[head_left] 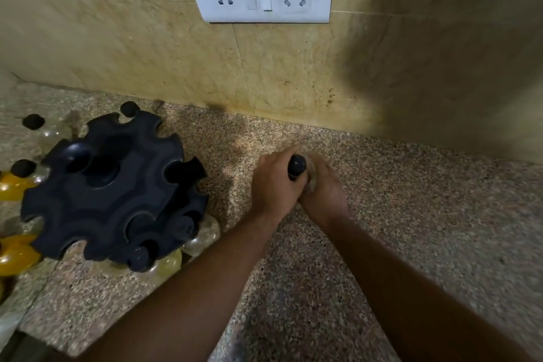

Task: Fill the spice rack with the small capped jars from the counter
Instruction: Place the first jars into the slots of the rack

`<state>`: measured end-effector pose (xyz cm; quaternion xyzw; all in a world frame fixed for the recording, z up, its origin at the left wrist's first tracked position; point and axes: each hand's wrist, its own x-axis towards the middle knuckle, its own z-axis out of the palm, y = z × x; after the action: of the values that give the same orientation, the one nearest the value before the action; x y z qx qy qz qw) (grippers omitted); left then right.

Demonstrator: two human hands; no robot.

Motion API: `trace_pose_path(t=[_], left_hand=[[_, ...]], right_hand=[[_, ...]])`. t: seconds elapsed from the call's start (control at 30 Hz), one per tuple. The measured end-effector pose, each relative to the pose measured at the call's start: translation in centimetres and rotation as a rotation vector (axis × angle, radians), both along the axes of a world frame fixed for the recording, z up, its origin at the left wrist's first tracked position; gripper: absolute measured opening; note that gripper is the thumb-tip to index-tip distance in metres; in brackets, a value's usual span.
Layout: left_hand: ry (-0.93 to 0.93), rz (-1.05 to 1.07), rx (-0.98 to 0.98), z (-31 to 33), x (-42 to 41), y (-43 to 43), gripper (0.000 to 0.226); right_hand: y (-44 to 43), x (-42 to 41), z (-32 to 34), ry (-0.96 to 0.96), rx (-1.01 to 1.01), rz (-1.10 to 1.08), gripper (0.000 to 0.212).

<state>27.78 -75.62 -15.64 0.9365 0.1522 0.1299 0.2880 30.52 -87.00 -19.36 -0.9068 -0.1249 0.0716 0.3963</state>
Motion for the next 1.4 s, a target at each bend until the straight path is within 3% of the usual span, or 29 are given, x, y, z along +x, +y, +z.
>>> trace_pose_path(t=[0.1,0.17,0.3,0.43,0.5,0.6,0.77,0.87,1.07,1.4], left_hand=[[0.011,0.025,-0.241,-0.1,-2.6,0.1,0.064],[0.043,0.103,-0.443,0.4,-4.0,0.5,0.070],[-0.018,0.541,-1.003,0.0,-6.8,1.7,0.053],[-0.090,0.783,-1.374,-2.3,-10.0,3.8,0.090],[-0.180,0.821,-1.481,-0.8,-11.8,3.5,0.078],[-0.301,0.899,-1.577,0.8,-14.2,3.6,0.049],[-0.381,0.994,-1.583,0.1,-19.6,6.1,0.046],[-0.407,0.911,-1.586,0.3,-22.0,8.3,0.041],[-0.174,0.728,-1.601,2.5,-24.7,11.1,0.036],[0.040,0.621,-1.527,3.2,-25.1,12.4,0.032]], right_hand=[[0.5,-1.1,1.1,-0.072,0.041,0.051,0.036],[0.6,-1.6,0.9,-0.038,0.031,0.058,0.033],[1.4,-3.2,1.5,0.042,0.028,0.057,0.050],[3.2,-5.4,3.6,0.038,0.070,0.128,0.056],[4.4,-6.4,4.2,0.043,0.067,0.158,0.058],[6.1,-8.5,4.6,0.039,0.074,0.226,0.058],[8.7,-12.6,4.5,-0.002,0.026,0.403,0.060],[9.9,-14.8,4.6,-0.059,-0.001,0.455,0.059],[12.6,-16.6,4.9,-0.086,-0.016,0.441,0.059],[14.1,-15.3,6.1,-0.090,-0.157,0.424,0.062]])
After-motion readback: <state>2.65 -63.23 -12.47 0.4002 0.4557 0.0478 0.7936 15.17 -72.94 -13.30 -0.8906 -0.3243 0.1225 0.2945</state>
